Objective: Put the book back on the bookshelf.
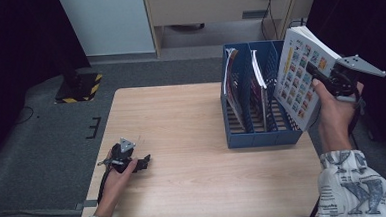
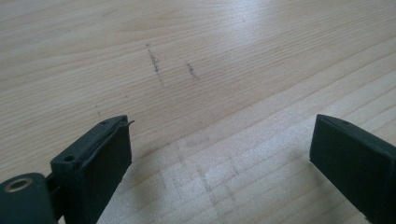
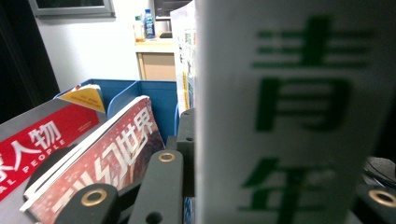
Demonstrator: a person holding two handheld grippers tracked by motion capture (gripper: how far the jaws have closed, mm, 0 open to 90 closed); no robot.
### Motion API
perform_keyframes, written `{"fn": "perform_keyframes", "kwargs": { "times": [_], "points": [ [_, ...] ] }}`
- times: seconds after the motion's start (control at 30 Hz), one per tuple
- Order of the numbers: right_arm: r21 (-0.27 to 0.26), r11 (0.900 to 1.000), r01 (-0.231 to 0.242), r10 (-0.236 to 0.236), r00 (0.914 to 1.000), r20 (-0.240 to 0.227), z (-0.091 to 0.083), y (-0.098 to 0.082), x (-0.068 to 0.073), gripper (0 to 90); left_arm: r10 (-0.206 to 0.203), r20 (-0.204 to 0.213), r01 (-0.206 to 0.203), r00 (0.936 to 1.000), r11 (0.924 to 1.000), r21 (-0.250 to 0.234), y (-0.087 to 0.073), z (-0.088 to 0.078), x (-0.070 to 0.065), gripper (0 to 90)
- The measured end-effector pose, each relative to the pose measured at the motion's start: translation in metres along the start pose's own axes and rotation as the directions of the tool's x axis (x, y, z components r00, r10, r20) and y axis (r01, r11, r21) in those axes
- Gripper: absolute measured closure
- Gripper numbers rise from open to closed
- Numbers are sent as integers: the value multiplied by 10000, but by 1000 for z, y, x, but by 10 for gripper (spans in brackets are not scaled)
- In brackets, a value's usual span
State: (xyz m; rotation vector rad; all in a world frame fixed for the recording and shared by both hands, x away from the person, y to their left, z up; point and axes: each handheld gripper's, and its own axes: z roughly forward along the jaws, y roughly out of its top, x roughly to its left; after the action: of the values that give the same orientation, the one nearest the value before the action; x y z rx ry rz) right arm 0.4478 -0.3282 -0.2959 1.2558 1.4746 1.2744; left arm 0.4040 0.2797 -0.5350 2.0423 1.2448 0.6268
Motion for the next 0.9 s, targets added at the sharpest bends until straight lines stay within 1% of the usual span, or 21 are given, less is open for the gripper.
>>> {"fn": "perform_keyframes", "kwargs": {
  "times": [0.1, 0.23, 0.43, 0.7, 0.8, 0.9],
  "points": [
    [-136, 9999, -75, 76, 10000, 36, 4, -2, -1, 739, 63, 4, -63, 10000, 10000, 46, 0, 0, 0, 53],
    [-190, 9995, -247, 249, 9997, 65, 10, -6, 0, 740, 111, 10, -111, 9999, 9999, 90, 0, 1, -2, 53],
    [-204, 9997, -148, 151, 9998, 153, 17, -10, 0, 739, 121, 30, -122, 9999, 9999, 80, 0, 1, -2, 52],
    [-395, 9986, -353, 362, 9991, 221, 23, -13, -3, 739, 122, 19, -122, 9999, 9999, 115, 0, 0, -2, 52],
    [-440, 9984, -354, 367, 9990, 274, 26, -15, -3, 739, 98, 12, -98, 10000, 9999, 119, 0, 1, -1, 52],
    [-432, 9986, -300, 310, 9993, 226, 30, -17, -3, 739, 50, 6, -50, 10000, 10000, 74, 0, 0, -1, 52]
  ]
}}
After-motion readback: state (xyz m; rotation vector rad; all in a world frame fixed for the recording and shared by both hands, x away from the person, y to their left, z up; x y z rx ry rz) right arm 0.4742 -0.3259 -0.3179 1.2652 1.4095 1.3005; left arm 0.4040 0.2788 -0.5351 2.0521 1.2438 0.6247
